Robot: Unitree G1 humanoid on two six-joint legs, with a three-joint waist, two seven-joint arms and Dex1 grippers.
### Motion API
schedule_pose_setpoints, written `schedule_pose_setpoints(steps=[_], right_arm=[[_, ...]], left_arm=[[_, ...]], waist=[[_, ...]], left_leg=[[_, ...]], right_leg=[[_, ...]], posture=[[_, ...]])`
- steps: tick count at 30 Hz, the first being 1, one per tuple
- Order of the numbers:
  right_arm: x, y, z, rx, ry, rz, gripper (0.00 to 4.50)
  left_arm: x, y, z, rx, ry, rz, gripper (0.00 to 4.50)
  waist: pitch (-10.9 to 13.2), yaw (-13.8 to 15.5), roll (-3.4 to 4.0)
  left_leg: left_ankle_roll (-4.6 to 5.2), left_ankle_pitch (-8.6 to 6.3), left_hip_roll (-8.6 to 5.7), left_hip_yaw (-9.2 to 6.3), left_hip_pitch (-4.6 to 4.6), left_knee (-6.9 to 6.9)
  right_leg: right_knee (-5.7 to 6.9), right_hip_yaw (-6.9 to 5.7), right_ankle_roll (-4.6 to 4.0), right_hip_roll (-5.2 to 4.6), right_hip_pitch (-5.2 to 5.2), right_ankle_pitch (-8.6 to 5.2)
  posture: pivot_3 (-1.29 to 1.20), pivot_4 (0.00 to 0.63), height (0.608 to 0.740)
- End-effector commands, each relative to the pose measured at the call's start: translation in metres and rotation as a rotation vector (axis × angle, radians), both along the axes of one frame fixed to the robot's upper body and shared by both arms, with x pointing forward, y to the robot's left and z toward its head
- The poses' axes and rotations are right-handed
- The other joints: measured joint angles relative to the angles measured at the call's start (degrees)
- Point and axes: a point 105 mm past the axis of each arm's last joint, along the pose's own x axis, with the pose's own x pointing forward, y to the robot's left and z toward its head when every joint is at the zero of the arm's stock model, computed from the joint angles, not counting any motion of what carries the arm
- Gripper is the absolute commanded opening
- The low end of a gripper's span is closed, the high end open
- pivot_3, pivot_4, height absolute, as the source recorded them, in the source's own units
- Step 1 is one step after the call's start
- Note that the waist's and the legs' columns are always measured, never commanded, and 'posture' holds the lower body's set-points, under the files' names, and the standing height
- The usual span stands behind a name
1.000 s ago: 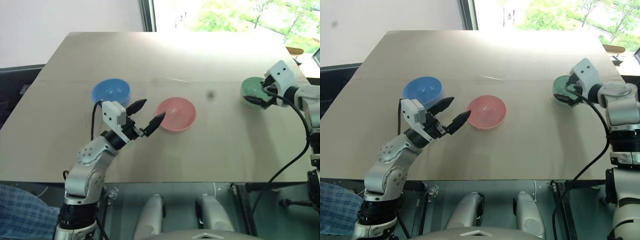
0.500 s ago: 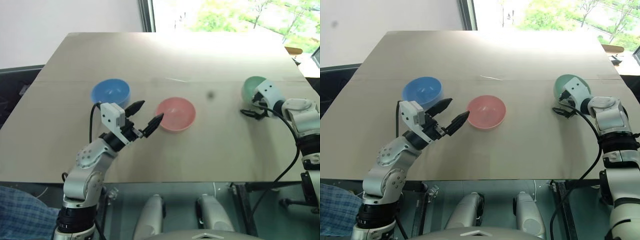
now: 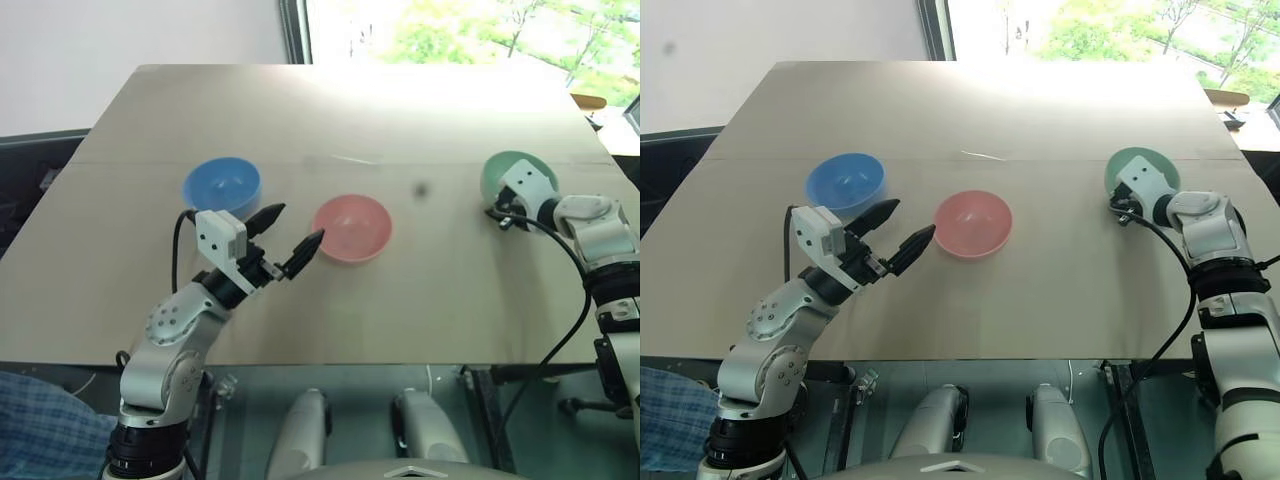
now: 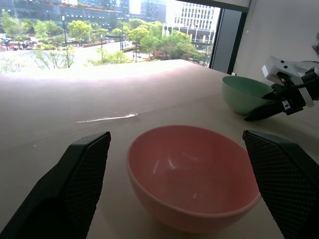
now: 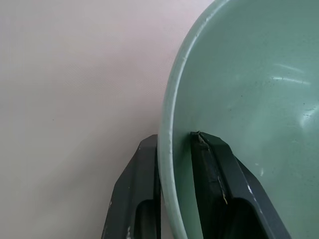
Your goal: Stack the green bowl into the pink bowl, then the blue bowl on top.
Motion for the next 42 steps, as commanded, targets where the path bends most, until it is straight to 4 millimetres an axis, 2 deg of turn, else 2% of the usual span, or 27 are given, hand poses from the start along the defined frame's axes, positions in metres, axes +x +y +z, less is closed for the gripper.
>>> schedule_pose_setpoints(steps=[1,3,6,9,14,20,29,33,34,36,39,42], right_arm=[[0.000,0.043,0.054,0.036,-0.170,0.186,0.48],[-0.010,0.072,0.075,0.079,-0.219,0.309,0.48],[-0.036,0.120,0.108,0.116,-0.300,0.518,0.48],[-0.059,0.148,0.122,0.112,-0.315,0.641,0.48],[-0.088,0.183,0.121,0.108,-0.282,0.765,0.48],[-0.099,0.216,0.090,0.046,-0.229,0.824,0.48],[-0.103,0.229,0.079,0.005,-0.214,0.862,0.48],[-0.100,0.228,0.080,0.005,-0.217,0.855,2.30],[-0.099,0.227,0.082,0.029,-0.201,0.838,2.46],[-0.100,0.223,0.086,0.078,-0.156,0.824,3.20],[-0.100,0.213,0.096,0.161,-0.127,0.792,3.20],[-0.097,0.187,0.107,0.276,-0.125,0.703,3.20]], left_arm=[[-0.004,0.003,0.011,0.008,-0.047,0.008,4.50],[-0.003,0.003,0.010,0.007,-0.045,0.007,4.50],[-0.001,0.002,0.008,-0.001,-0.030,0.004,4.50],[-0.001,0.000,0.007,0.006,-0.031,-0.007,4.50],[0.002,0.002,0.007,0.012,-0.029,-0.010,4.50],[0.003,0.010,0.006,0.028,-0.042,0.013,4.50],[-0.001,0.015,0.003,0.032,-0.034,0.034,4.50],[-0.002,0.013,0.002,0.025,-0.034,0.036,4.50],[-0.002,0.012,0.002,0.025,-0.033,0.035,4.50],[-0.001,0.013,0.001,0.027,-0.030,0.042,4.50],[0.004,0.017,0.002,0.036,-0.039,0.079,4.50],[0.011,0.020,0.007,0.051,-0.058,0.128,4.50]], waist=[[0.01,-0.10,0.01],[0.01,-0.16,0.02],[0.01,0.07,0.02],[0.01,0.43,0.01],[0.00,0.83,-0.01],[-0.01,0.55,-0.01],[0.00,0.38,-0.01],[-0.01,0.37,-0.01],[0.00,0.38,-0.01],[0.00,0.35,-0.01],[0.00,0.40,-0.01],[0.00,0.56,-0.01]], left_leg=[[0.00,0.00,0.01,0.01,0.00,-0.01],[0.00,0.00,0.04,0.01,0.00,-0.01],[0.00,0.00,0.08,-0.06,-0.01,-0.02],[0.00,0.00,0.06,-0.14,-0.07,-0.01],[0.00,0.00,0.01,-0.29,-0.12,0.03],[0.00,0.00,0.01,-0.33,-0.10,0.03],[-0.01,0.00,0.01,-0.36,-0.13,0.03],[-0.01,0.00,0.01,-0.37,-0.13,0.03],[-0.01,0.00,0.01,-0.38,-0.13,0.03],[-0.01,0.00,0.01,-0.38,-0.13,0.03],[-0.01,0.00,0.01,-0.39,-0.14,0.03],[0.00,0.00,0.00,-0.40,-0.15,0.03]], right_leg=[[0.01,0.02,0.00,0.01,-0.01,0.00],[0.01,0.02,0.00,0.05,-0.02,0.00],[0.00,-0.02,0.00,0.08,-0.02,0.00],[-0.03,-0.11,0.00,0.05,-0.02,0.00],[-0.04,-0.29,0.00,0.00,0.01,0.00],[0.01,-0.33,0.00,0.00,0.01,0.00],[-0.02,-0.36,-0.01,0.00,-0.01,0.00],[0.00,-0.37,-0.01,0.00,-0.01,0.00],[0.00,-0.37,0.00,0.00,-0.01,0.00],[0.00,-0.37,-0.01,0.00,-0.01,0.00],[0.00,-0.38,-0.01,0.00,-0.01,0.00],[-0.01,-0.39,-0.01,0.00,-0.01,0.00]], posture=[[0.00,0.150,0.740],[0.00,0.150,0.740],[0.00,0.150,0.740],[0.00,0.150,0.740],[0.00,0.150,0.740],[0.00,0.150,0.740],[0.00,0.150,0.740],[0.00,0.150,0.740],[0.00,0.150,0.740],[0.00,0.150,0.740],[0.00,0.150,0.740],[0.00,0.150,0.740]])
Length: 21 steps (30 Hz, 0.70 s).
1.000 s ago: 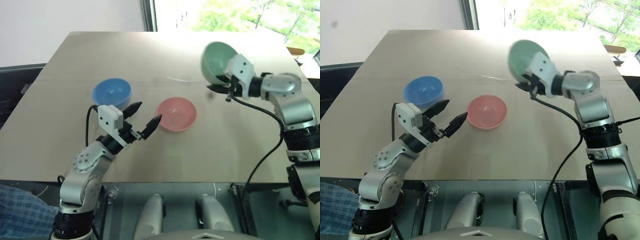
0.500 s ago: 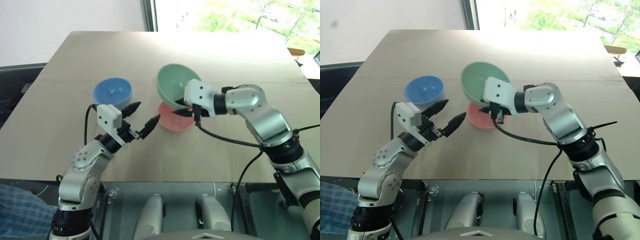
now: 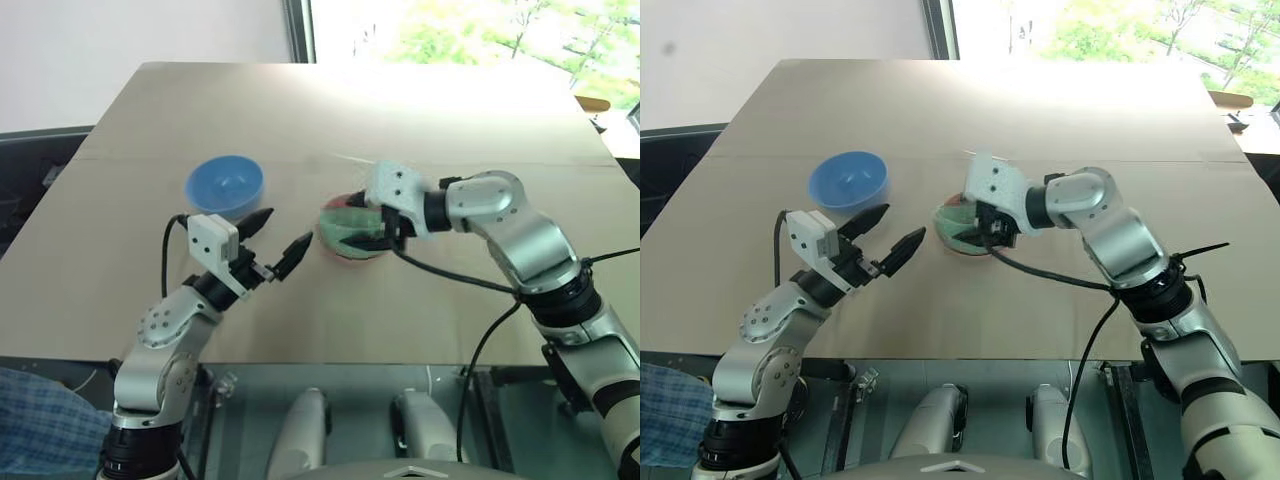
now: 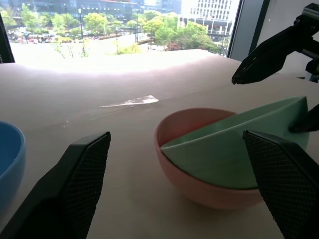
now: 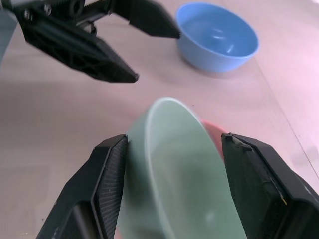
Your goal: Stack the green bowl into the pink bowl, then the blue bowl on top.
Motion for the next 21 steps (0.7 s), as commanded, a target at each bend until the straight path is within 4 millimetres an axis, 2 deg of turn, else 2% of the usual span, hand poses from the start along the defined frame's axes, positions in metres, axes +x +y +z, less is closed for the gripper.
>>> schedule_pose_setpoints(steps=[1,4,7,11,16,21], right_arm=[[0.001,-0.033,0.033,0.156,-0.006,-0.096,3.20],[0.005,-0.053,0.044,0.230,0.005,-0.181,3.20],[0.005,-0.085,0.049,0.273,0.019,-0.271,3.20],[-0.010,-0.114,0.054,0.304,-0.006,-0.285,3.20],[-0.033,-0.132,0.056,0.380,0.022,-0.227,3.20],[-0.054,-0.140,0.058,0.461,0.079,-0.138,3.20]], left_arm=[[0.007,0.006,0.015,0.026,-0.071,0.064,4.50],[0.009,0.007,0.016,0.030,-0.073,0.071,4.50],[0.013,0.009,0.016,0.061,-0.080,0.074,4.50],[0.018,0.020,0.019,0.088,-0.079,0.081,4.50],[0.033,0.044,0.023,0.174,-0.088,0.157,4.50],[0.058,0.077,0.021,0.341,-0.060,0.313,4.50]], waist=[[0.00,0.34,0.00],[0.00,0.31,0.00],[0.00,0.17,0.00],[0.00,0.45,0.00],[0.00,0.12,0.00],[0.01,-0.07,-0.02]], left_leg=[[0.00,0.00,-0.01,-0.02,-0.01,0.00],[0.00,0.00,-0.03,-0.04,-0.07,0.03],[0.00,0.00,-0.02,-0.04,-0.08,0.01],[0.01,0.00,-0.03,-0.04,-0.15,0.01],[0.01,0.00,0.01,-0.03,-0.12,0.01],[0.01,0.00,0.00,0.01,-0.06,0.03]], right_leg=[[0.00,-0.02,0.00,0.00,0.00,0.00],[-0.03,-0.06,0.00,-0.01,0.00,0.00],[-0.03,-0.06,0.00,-0.01,-0.01,0.00],[-0.06,-0.08,0.00,-0.01,-0.03,0.00],[-0.04,-0.08,0.00,0.01,-0.03,0.00],[-0.01,-0.04,0.01,0.02,0.01,0.00]], posture=[[0.00,0.150,0.740],[0.00,0.150,0.740],[0.00,0.150,0.740],[0.00,0.150,0.740],[0.00,0.150,0.740],[0.00,0.150,0.740]])
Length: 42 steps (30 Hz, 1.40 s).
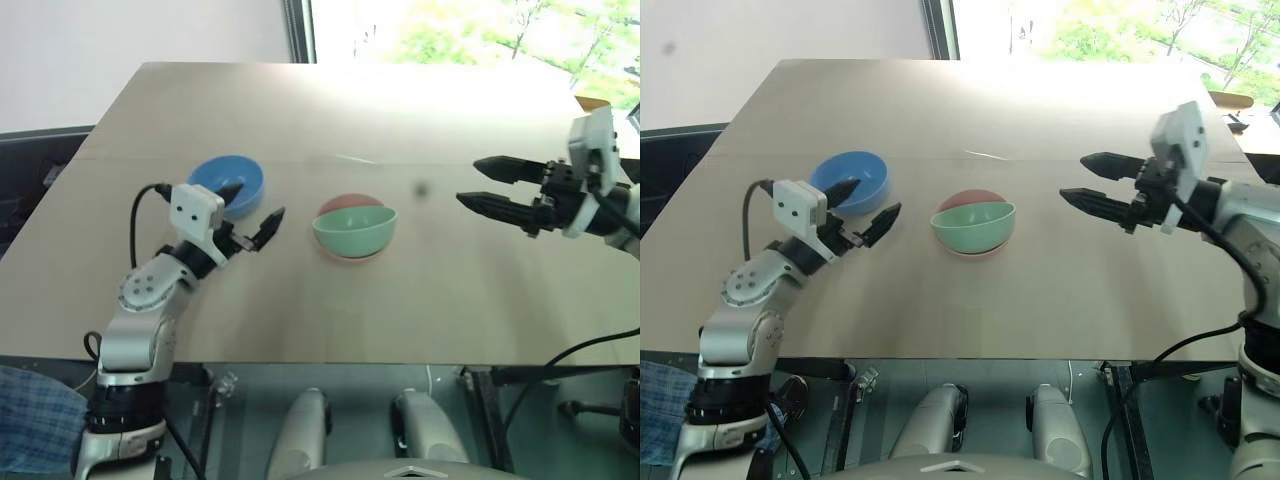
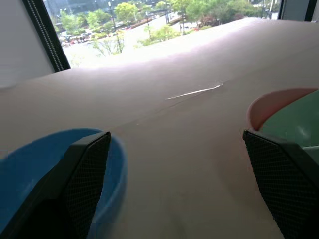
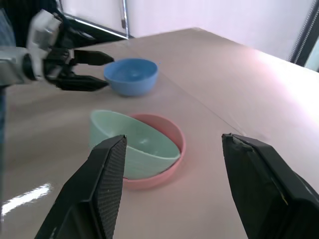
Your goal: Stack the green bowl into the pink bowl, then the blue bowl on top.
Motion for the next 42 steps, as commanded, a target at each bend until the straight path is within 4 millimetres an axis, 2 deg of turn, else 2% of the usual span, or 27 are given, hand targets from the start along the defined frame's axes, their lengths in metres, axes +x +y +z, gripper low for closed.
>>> schedule_pose_setpoints(steps=[1,5,11,28,33,39,42], right_arm=[[-0.022,-0.004,0.015,0.042,-0.051,0.082,3.20],[-0.027,-0.008,0.015,0.048,-0.042,0.089,3.20],[-0.025,-0.011,0.010,0.035,-0.035,0.060,3.20],[-0.024,-0.009,0.006,0.041,-0.027,0.057,3.20],[-0.024,-0.008,0.007,0.039,-0.030,0.066,3.20],[-0.021,-0.010,0.006,0.031,-0.034,0.058,3.20],[-0.021,-0.010,0.003,0.026,-0.031,0.054,3.28]], left_arm=[[0.014,0.028,0.009,0.130,-0.024,0.116,4.50],[0.021,0.045,0.004,0.237,0.012,0.160,4.50],[0.024,0.053,-0.006,0.313,0.060,0.158,4.50],[0.025,0.046,-0.007,0.323,0.063,0.105,4.50],[0.029,0.049,-0.014,0.370,0.087,0.098,4.50],[0.034,0.041,-0.016,0.393,0.085,0.064,4.50],[0.036,0.037,-0.014,0.398,0.071,0.046,3.75]], waist=[[0.01,0.00,-0.01],[0.01,-0.11,-0.01],[0.01,0.05,-0.01],[0.01,0.06,-0.01],[0.01,0.06,-0.01],[0.01,0.06,-0.01],[0.01,0.06,-0.01]], left_leg=[[0.00,0.00,0.01,-0.03,-0.02,0.00],[0.00,0.00,0.00,0.00,-0.04,-0.02],[0.00,0.00,-0.01,-0.01,-0.05,-0.02],[0.00,0.00,0.00,-0.03,-0.08,-0.01],[0.00,0.00,0.00,-0.03,-0.08,-0.01],[0.00,0.00,0.00,-0.04,-0.10,0.00],[0.00,0.00,0.00,-0.04,-0.10,0.01]], right_leg=[[0.00,-0.02,0.00,0.01,0.00,0.00],[-0.04,-0.01,0.00,0.01,-0.02,0.00],[-0.03,-0.02,0.00,-0.01,-0.02,0.00],[-0.01,-0.03,0.00,-0.01,-0.04,0.00],[-0.01,-0.04,0.00,-0.01,-0.04,0.00],[-0.01,-0.05,0.00,-0.01,-0.05,0.00],[-0.01,-0.05,0.00,-0.02,-0.04,0.00]], posture=[[0.00,0.150,0.740],[0.00,0.150,0.740],[0.00,0.150,0.740],[0.00,0.150,0.740],[0.00,0.150,0.740],[0.00,0.150,0.740],[0.00,0.150,0.740]])
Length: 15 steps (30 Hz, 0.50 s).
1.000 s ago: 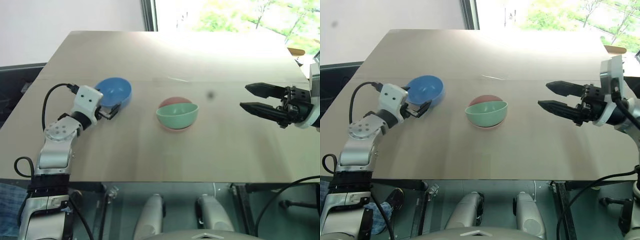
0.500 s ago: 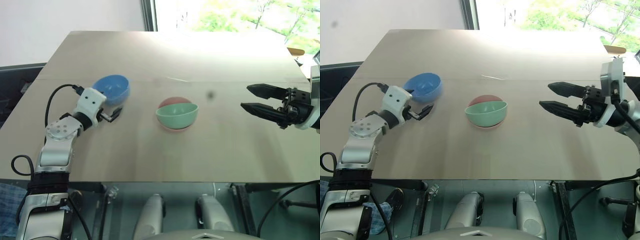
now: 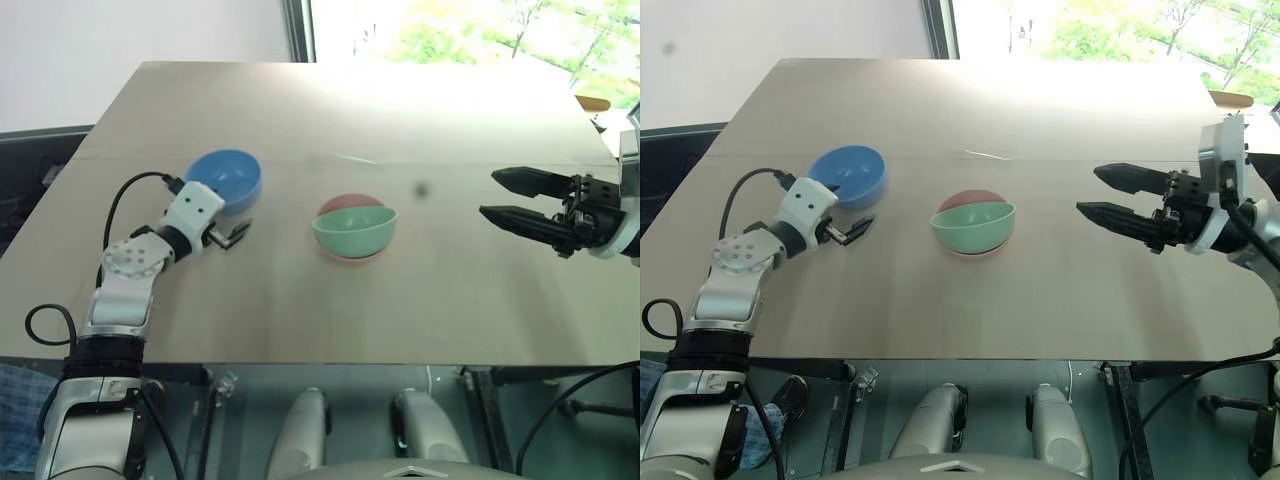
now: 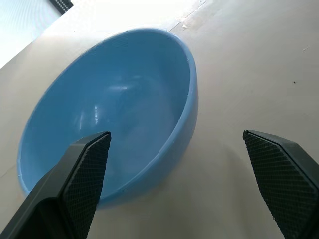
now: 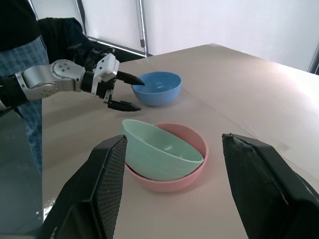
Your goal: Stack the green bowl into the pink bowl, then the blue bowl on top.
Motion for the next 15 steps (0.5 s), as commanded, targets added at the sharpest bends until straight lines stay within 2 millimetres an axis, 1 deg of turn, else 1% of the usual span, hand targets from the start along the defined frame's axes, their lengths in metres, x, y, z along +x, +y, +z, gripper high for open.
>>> schedule_pose_setpoints(steps=[1,2,3,4,6,9,10,15], right_arm=[[-0.0025,-0.0016,0.0052,-0.011,-0.040,-0.001,3.28],[-0.0025,-0.0015,0.0044,-0.013,-0.038,-0.001,3.28],[-0.0026,-0.0014,0.0037,-0.013,-0.038,-0.001,3.28],[-0.0026,-0.0014,0.0032,-0.012,-0.035,-0.001,3.28],[-0.0022,-0.0020,0.0024,-0.011,-0.033,-0.003,3.28],[-0.0010,-0.0036,0.0006,-0.015,-0.032,-0.010,3.28],[-0.0007,-0.0038,-0.0001,-0.016,-0.032,-0.011,3.28],[0.0001,-0.0042,-0.0015,-0.014,-0.033,-0.012,3.28]], left_arm=[[0.0024,-0.0032,0.0141,0.017,-0.052,-0.024,3.29],[0.0028,-0.0038,0.0143,0.017,-0.053,-0.025,2.80],[0.0031,-0.0042,0.0141,0.017,-0.052,-0.026,2.71],[0.0031,-0.0045,0.0137,0.017,-0.051,-0.028,1.79],[0.0030,-0.0055,0.0133,0.019,-0.049,-0.034,1.44],[0.0031,-0.0069,0.0144,0.035,-0.054,-0.043,0.30],[0.0034,-0.0067,0.0155,0.035,-0.057,-0.042,0.06],[0.0034,-0.0084,0.0183,0.035,-0.065,-0.052,0.06]], waist=[[0.00,0.00,0.00],[0.00,0.00,0.00],[0.00,0.00,0.00],[0.00,0.00,0.00],[0.00,-0.05,0.00],[0.00,-0.04,0.00],[0.00,-0.03,0.00],[0.00,-0.01,0.00]], left_leg=[[0.00,0.00,0.00,0.00,-0.01,0.00],[0.00,0.00,0.00,0.00,0.00,0.00],[0.00,0.00,0.00,0.00,-0.01,0.00],[0.00,0.00,0.00,-0.01,-0.01,0.00],[0.00,0.00,0.00,0.00,-0.01,0.00],[0.00,0.00,0.00,0.00,0.00,0.01],[0.00,0.00,0.00,-0.01,-0.01,0.02],[0.00,0.00,0.00,-0.01,-0.02,0.03]], right_leg=[[0.00,0.00,0.00,0.00,0.00,0.00],[0.00,0.00,0.00,0.00,0.00,0.00],[0.00,0.00,0.00,0.00,0.00,0.00],[0.00,0.00,0.00,0.00,0.00,0.00],[0.00,0.00,0.00,0.00,0.00,0.00],[0.02,0.00,0.00,0.00,0.00,0.00],[0.02,-0.01,0.00,0.00,0.00,0.00],[0.02,-0.01,0.00,0.00,0.00,0.00]], posture=[[0.00,0.150,0.740],[0.00,0.150,0.740],[0.00,0.150,0.740],[0.00,0.150,0.740],[0.00,0.150,0.740],[0.00,0.150,0.740],[0.00,0.150,0.740],[0.00,0.150,0.740]])
